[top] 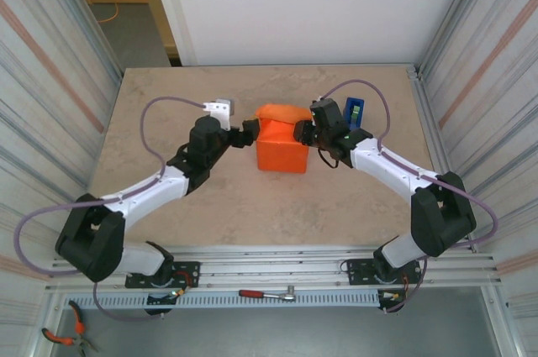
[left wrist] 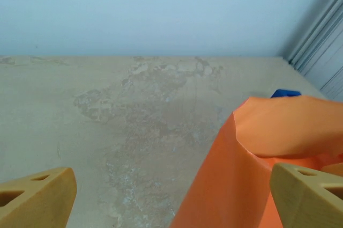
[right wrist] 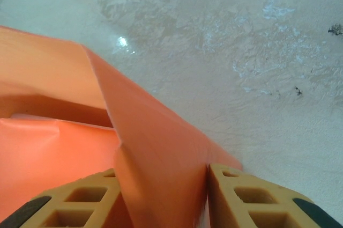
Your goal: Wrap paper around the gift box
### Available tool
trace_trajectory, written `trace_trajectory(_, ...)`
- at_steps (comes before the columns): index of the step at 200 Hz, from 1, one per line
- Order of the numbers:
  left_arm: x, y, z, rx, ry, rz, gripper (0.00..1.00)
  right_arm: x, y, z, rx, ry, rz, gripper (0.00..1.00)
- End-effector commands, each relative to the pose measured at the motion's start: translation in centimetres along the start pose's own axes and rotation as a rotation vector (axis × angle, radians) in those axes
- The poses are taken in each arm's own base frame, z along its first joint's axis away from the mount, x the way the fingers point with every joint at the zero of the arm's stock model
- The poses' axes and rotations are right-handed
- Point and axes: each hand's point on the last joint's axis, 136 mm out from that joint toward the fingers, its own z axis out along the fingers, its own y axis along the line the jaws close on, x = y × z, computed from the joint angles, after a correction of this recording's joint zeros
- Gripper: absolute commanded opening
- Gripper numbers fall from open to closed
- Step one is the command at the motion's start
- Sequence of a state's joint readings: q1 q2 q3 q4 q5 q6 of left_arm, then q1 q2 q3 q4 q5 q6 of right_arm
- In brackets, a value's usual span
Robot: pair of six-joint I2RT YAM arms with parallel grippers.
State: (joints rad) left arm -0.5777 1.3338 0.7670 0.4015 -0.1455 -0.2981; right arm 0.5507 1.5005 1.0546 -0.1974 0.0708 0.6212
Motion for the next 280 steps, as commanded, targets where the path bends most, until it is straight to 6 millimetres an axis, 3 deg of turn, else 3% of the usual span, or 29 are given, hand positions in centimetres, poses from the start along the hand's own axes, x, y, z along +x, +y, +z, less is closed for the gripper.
trace_trajectory(1,-0.5,-1.4,-0.9,0.079,-0.02,-0.063,0.93,3.2,-1.6,1.2,0.061,0.092,-0.009,0.38)
trace_trajectory(49,1.1,-3.3,0.5,0.127,0.031,-0.021,0.93,3.7,-1.5,1.5,0.059,0.101,-0.009,0.38)
trace_trajectory(78,1.5,-3.1,2.3,0.085,0.04,0.017,0.85,3.8,-1.4,1.5,0.056,0.102,-0.01,0.38)
trace_trajectory(86,1.6,-3.0,2.8,0.073,0.041,0.028,0.78,3.9,-1.4,1.5,0.056,0.103,-0.01,0.38)
trace_trajectory(105,1.6,-3.4,3.5,0.08,0.037,0.059,0.42,4.0,-1.4,1.5,0.053,0.105,-0.011,0.38)
trace_trajectory(114,1.5,-3.5,3.7,0.078,0.034,0.066,0.33,4.1,-1.4,1.4,0.051,0.106,-0.012,0.38)
trace_trajectory(132,1.4,-3.9,4.0,0.078,0.025,0.08,0.39,4.2,-1.4,1.5,0.051,0.109,-0.012,0.38)
trace_trajectory(146,1.3,-3.8,4.1,0.053,0.017,0.089,0.65,4.3,-1.3,1.5,0.049,0.113,-0.015,0.38)
trace_trajectory(154,1.1,-3.7,4.3,0.042,0.014,0.095,0.67,4.4,-1.3,1.5,0.048,0.115,-0.014,0.38)
trace_trajectory(162,1.1,-3.7,4.5,0.039,0.017,0.107,0.59,4.4,-1.3,1.5,0.048,0.116,-0.015,0.38)
trace_trajectory(174,0.8,-4.0,4.6,0.049,0.013,0.125,0.33,4.4,-1.4,1.6,0.049,0.116,-0.015,0.38)
trace_trajectory(187,0.3,-4.3,4.7,0.057,0.005,0.136,0.19,4.5,-1.4,1.6,0.05,0.116,-0.015,0.37)
trace_trajectory(199,0.1,-4.3,4.8,0.054,0.004,0.145,0.24,4.5,-1.4,1.6,0.051,0.117,-0.015,0.37)
trace_trajectory(209,-0.2,-4.2,4.9,0.04,-0.001,0.147,0.53,4.4,-1.4,1.5,0.05,0.115,-0.015,0.37)
trace_trajectory(217,-0.4,-4.0,5.0,0.028,-0.003,0.153,0.61,4.4,-1.4,1.5,0.049,0.115,-0.015,0.37)
trace_trajectory(224,-0.5,-4.1,5.1,0.032,0.0,0.16,0.56,4.5,-1.3,1.5,0.049,0.117,-0.016,0.37)
trace_trajectory(235,-0.7,-4.3,5.2,0.048,0.001,0.165,0.28,4.5,-1.4,1.5,0.051,0.117,-0.017,0.37)
trace_trajectory(242,-0.8,-4.3,5.3,0.049,0.0,0.165,0.18,4.5,-1.4,1.5,0.05,0.117,-0.018,0.37)
trace_trajectory(253,-1.1,-4.4,5.3,0.051,-0.006,0.166,0.21,4.5,-1.4,1.5,0.053,0.118,-0.018,0.37)
trace_trajectory(263,-1.3,-4.3,5.4,0.042,-0.008,0.166,0.43,4.6,-1.5,1.5,0.053,0.119,-0.017,0.37)
trace_trajectory(268,-1.2,-4.3,5.5,0.041,-0.002,0.168,0.47,4.6,-1.5,1.5,0.053,0.119,-0.017,0.37)
trace_trajectory(272,-1.3,-4.4,5.5,0.044,-0.003,0.17,0.42,4.6,-1.4,1.5,0.052,0.119,-0.017,0.37)
trace_trajectory(280,-1.3,-4.6,5.6,0.063,0.003,0.173,0.2,4.6,-1.4,1.5,0.051,0.12,-0.017,0.37)
